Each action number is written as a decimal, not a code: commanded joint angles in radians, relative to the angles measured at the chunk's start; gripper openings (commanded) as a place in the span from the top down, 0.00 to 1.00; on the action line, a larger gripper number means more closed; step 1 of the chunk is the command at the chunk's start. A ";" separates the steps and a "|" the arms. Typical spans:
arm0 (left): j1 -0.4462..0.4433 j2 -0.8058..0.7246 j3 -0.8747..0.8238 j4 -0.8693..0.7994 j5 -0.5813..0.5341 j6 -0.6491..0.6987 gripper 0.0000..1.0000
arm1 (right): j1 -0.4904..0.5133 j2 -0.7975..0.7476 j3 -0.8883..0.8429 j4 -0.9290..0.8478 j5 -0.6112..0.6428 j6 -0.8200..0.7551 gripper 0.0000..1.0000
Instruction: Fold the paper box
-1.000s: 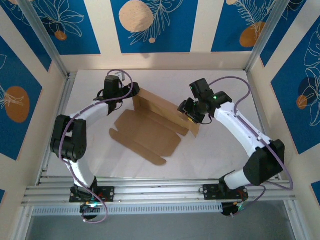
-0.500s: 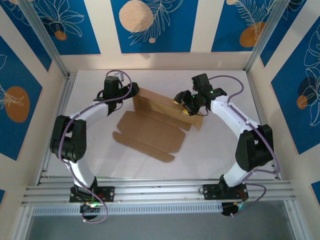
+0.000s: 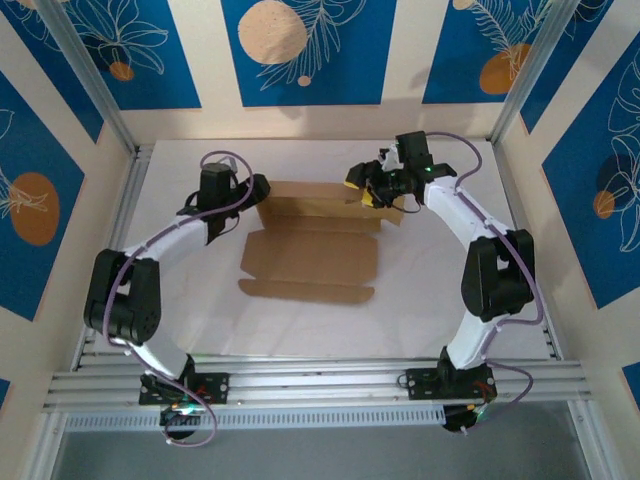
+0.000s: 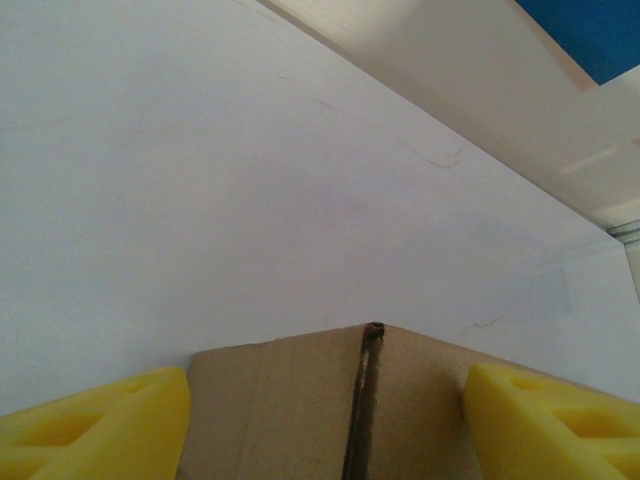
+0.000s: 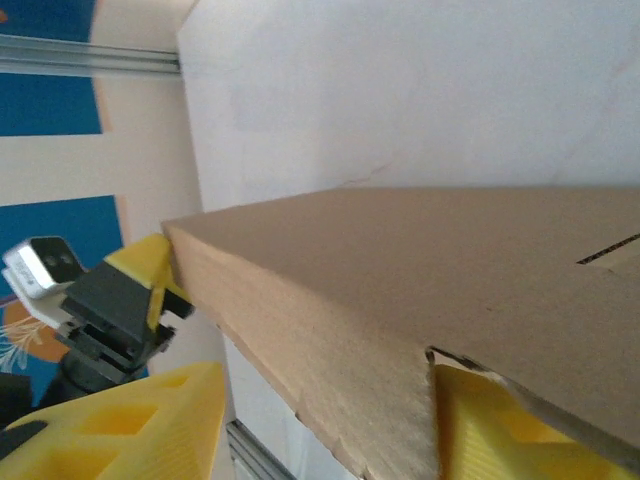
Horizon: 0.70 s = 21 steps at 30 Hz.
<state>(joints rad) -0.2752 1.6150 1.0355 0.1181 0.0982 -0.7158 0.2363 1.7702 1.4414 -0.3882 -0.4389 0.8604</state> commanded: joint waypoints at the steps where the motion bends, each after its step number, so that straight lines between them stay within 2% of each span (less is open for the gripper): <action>1: -0.015 -0.029 -0.034 -0.039 0.006 -0.008 0.28 | 0.001 0.013 -0.015 0.140 -0.125 0.035 0.45; 6: -0.025 -0.042 -0.045 -0.041 -0.022 -0.001 0.28 | -0.006 -0.007 -0.072 0.217 -0.104 0.091 0.44; 13: -0.039 -0.060 -0.034 -0.079 -0.082 0.024 0.27 | -0.035 -0.096 -0.255 0.449 -0.061 0.185 0.41; 21: -0.052 -0.060 -0.038 -0.086 -0.093 0.007 0.28 | -0.045 -0.059 -0.308 0.651 -0.097 0.312 0.53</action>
<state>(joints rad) -0.3138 1.5772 1.0122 0.0849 0.0219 -0.7162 0.1947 1.7157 1.1477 0.1165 -0.4973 1.1004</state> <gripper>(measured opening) 0.720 0.489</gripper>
